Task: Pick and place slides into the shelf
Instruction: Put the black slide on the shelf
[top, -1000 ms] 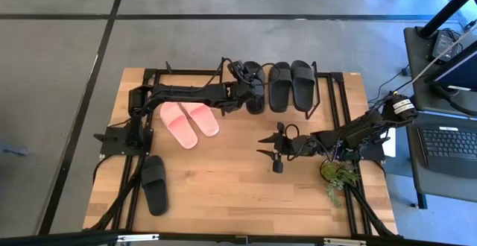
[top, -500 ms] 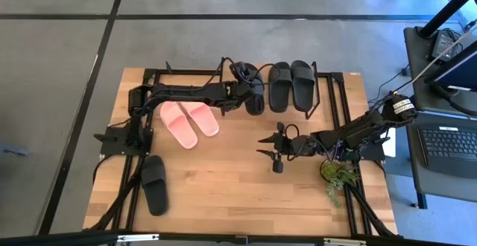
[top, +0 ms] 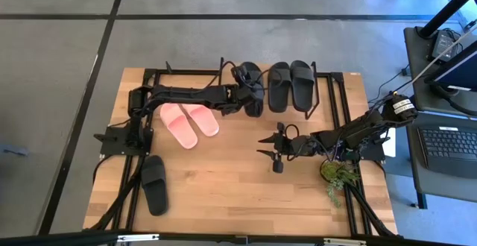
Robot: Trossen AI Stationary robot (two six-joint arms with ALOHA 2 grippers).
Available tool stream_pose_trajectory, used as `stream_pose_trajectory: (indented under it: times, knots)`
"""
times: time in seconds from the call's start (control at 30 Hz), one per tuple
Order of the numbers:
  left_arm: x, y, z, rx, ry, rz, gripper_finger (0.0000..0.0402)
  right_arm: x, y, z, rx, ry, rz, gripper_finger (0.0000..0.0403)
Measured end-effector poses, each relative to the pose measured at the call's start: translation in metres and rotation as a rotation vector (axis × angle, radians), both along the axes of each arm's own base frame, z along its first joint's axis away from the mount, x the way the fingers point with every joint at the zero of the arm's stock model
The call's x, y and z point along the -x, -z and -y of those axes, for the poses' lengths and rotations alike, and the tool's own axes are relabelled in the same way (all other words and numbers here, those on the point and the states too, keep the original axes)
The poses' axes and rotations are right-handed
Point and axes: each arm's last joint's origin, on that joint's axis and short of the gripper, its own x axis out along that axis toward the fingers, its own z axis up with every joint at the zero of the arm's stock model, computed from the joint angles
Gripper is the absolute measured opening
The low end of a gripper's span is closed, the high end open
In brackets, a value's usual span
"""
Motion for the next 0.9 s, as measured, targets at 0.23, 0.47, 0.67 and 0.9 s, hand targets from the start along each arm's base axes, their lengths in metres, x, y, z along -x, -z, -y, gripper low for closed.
stream_pose_trajectory:
  times: [0.23,0.47,0.67,0.9]
  knots:
    - [0.000,-0.001,0.001,-0.002,0.000,0.004,0.0228,0.000,0.000,0.000,-0.001,0.000,0.000,0.0162]
    - [0.001,-0.005,-0.001,-0.002,-0.003,-0.002,0.0228,0.000,0.000,0.000,-0.002,0.000,0.000,0.0162]
    - [0.002,-0.019,0.000,0.044,0.034,-0.028,0.0228,0.000,0.000,0.000,-0.002,0.000,0.000,0.0162]
    - [0.002,-0.026,-0.002,0.131,0.093,-0.015,0.0228,0.000,0.000,0.000,-0.020,0.007,0.002,0.0162]
